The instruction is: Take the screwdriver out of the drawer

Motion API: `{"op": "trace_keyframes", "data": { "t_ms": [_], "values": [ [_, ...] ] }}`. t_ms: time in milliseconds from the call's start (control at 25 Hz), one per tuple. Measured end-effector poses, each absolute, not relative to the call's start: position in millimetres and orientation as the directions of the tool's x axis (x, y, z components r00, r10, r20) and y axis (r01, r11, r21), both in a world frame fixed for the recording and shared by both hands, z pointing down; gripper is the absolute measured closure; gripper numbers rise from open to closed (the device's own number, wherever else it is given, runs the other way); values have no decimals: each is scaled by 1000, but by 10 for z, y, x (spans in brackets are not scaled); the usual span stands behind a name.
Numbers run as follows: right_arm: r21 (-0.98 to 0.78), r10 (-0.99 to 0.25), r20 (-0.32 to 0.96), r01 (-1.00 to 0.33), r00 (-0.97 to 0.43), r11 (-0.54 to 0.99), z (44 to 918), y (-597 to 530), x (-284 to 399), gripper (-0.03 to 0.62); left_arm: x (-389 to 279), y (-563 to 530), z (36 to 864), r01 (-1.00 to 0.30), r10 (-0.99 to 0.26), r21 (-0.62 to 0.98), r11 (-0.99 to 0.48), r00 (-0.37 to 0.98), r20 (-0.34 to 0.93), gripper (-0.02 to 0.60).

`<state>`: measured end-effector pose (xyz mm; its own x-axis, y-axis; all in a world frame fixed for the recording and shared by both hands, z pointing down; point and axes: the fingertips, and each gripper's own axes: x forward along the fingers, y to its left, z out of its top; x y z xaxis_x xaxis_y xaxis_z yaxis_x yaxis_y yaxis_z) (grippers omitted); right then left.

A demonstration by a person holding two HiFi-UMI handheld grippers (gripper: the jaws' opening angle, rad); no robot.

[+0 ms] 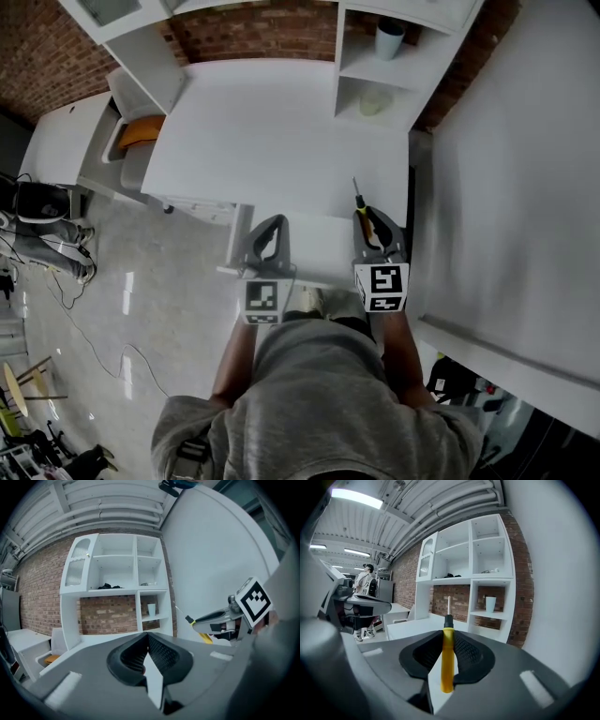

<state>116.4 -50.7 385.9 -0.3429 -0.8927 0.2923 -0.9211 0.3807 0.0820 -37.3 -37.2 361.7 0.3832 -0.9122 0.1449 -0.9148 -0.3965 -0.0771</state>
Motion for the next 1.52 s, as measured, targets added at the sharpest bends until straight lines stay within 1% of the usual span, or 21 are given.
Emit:
{"op": "trace_keyframes", "data": {
  "t_ms": [520,800,1520],
  "values": [
    [97,-941,240,-959,-237,266,3717,-110,1628,517,123,-323,3605,-850,-852,-97,-518,503,145,569],
    [101,-954,228,-970,-193,221,3700,26,1820,517,286,-295,3621,-826,-831,-107,-554,540,136,569],
    [104,-952,244,-971,-184,215,3750,9,1925,519,366,-320,3628,-823,-826,-105,-559,541,157,569]
  ]
}}
